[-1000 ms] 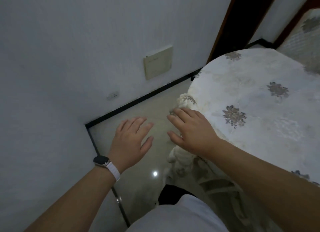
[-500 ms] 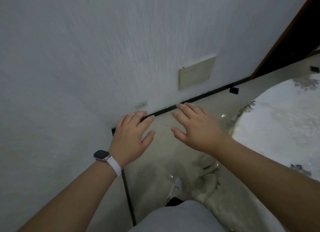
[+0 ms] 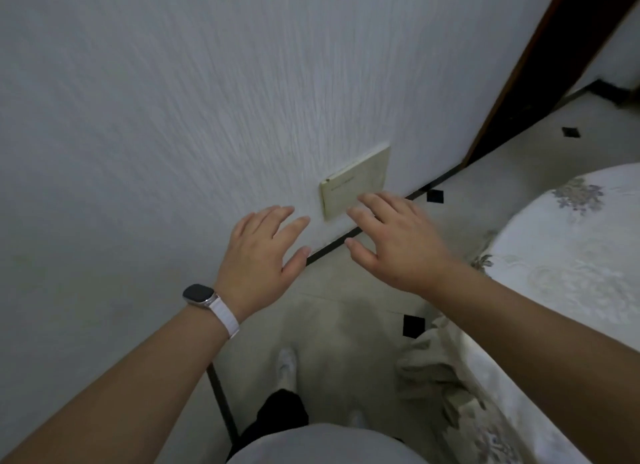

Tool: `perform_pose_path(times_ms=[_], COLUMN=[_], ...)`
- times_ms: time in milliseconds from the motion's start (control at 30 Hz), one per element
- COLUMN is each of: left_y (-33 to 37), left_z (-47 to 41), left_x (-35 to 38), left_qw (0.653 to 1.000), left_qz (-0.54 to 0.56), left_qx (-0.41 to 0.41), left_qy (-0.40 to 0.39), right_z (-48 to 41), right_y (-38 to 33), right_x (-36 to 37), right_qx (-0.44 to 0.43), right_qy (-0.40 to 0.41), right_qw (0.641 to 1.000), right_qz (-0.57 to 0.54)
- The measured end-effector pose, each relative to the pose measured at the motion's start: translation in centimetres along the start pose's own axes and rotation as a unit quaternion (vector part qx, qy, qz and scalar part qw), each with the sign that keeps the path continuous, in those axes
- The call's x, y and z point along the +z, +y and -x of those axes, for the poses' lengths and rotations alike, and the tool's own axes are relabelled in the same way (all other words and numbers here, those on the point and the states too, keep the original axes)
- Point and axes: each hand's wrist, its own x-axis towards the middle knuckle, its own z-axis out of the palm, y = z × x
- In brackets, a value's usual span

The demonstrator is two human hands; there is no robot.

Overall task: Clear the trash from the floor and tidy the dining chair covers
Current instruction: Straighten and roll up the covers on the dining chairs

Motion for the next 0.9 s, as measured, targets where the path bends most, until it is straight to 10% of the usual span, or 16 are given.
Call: perform_pose_path(times_ms=[900], left_y=[-4.2], left_z=[-41.0], left_x=[14.4], left_qw=[0.940], left_qz=[0.190], left_qx=[0.281], left_qy=[0.043], right_z=[-15.2], right_y=[19.1], right_x=[-1.1], right_qx=[0.346], right_qy=[0.082], right_qw=[0.926], right_qz=[0.127])
